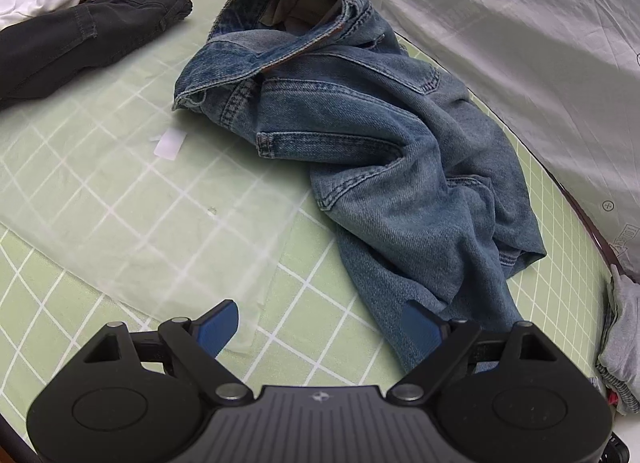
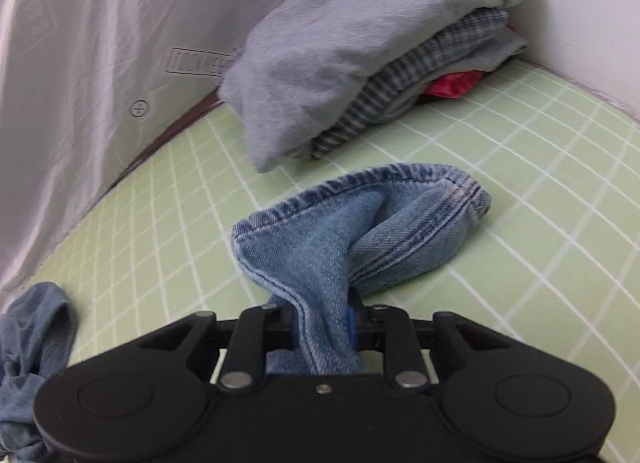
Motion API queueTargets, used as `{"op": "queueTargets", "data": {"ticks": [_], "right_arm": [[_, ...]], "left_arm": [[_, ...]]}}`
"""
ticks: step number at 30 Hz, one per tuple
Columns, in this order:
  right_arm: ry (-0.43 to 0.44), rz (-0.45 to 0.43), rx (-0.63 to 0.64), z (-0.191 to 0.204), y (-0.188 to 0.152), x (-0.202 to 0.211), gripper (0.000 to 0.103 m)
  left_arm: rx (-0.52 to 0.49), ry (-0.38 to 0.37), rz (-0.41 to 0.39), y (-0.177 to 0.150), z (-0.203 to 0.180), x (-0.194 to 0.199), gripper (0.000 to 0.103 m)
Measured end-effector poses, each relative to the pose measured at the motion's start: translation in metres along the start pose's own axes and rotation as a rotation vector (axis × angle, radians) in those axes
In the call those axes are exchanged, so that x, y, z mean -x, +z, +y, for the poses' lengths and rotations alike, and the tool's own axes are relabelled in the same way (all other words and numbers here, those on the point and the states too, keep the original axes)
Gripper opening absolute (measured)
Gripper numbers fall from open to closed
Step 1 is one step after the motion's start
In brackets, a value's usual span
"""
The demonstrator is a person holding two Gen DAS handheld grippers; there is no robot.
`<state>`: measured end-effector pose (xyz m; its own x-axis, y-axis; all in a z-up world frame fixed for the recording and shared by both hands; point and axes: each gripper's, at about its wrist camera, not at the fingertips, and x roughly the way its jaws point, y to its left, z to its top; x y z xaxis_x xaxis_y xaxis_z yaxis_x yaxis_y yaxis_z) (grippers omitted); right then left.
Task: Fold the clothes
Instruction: 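Grasp the jeans leg cuff with the right gripper and drag it straight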
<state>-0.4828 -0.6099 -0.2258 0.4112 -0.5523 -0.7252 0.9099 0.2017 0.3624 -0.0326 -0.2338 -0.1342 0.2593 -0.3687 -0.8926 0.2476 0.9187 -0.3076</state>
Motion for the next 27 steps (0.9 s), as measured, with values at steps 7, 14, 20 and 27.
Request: {"op": "queueTargets", "data": {"ticks": [7,14,20,27], "right_arm": [[0.217,-0.255,-0.189,-0.010,0.016,0.054,0.015],[0.029,-0.225,-0.166,-0.031,-0.003,0.072,0.022],[-0.158,-0.163,-0.111,-0.045,-0.021,0.080,0.027],[-0.146,-0.196,-0.088,-0.047,-0.023,0.106,0.010]], "left_arm": [[0.029,0.002,-0.040,0.003,0.004,0.006,0.089],[0.029,0.015,0.011,0.002,0.004,-0.006,0.089],[-0.031,0.003,0.017,0.001,-0.008,-0.007,0.089],[-0.060,-0.055,0.083,-0.011,-0.026,-0.021,0.089]]}}
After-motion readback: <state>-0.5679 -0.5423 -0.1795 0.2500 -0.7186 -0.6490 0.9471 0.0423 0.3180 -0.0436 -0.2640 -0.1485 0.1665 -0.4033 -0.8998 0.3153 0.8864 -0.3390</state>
